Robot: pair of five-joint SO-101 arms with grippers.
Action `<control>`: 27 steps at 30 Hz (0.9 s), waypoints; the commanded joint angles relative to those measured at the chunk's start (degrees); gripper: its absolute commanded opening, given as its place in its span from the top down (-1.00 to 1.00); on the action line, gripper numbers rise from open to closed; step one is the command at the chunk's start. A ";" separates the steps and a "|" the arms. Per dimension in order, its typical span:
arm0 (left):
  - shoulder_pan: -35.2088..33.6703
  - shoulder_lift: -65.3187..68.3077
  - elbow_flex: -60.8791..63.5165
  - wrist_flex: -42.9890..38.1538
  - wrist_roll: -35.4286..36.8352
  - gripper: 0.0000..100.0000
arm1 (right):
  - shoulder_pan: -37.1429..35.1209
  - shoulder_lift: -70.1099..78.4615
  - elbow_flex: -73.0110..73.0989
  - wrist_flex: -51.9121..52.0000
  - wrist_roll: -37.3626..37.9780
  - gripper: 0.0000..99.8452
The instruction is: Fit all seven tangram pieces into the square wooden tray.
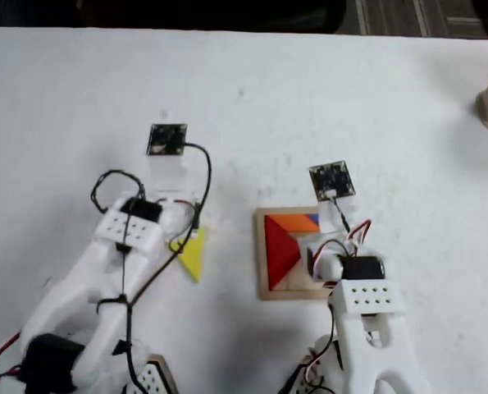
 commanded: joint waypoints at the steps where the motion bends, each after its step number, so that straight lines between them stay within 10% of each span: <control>1: 0.92 -4.00 0.00 -0.97 -0.44 0.95 | -0.13 -1.54 -0.44 -0.84 0.53 0.96; 12: 0.57 -4.00 0.09 -0.97 -0.35 0.94 | 0.04 -1.63 0.88 -3.12 0.53 0.96; 27: 0.66 -3.91 1.85 -0.53 15.65 0.40 | -2.77 -1.19 1.14 -3.12 4.22 0.96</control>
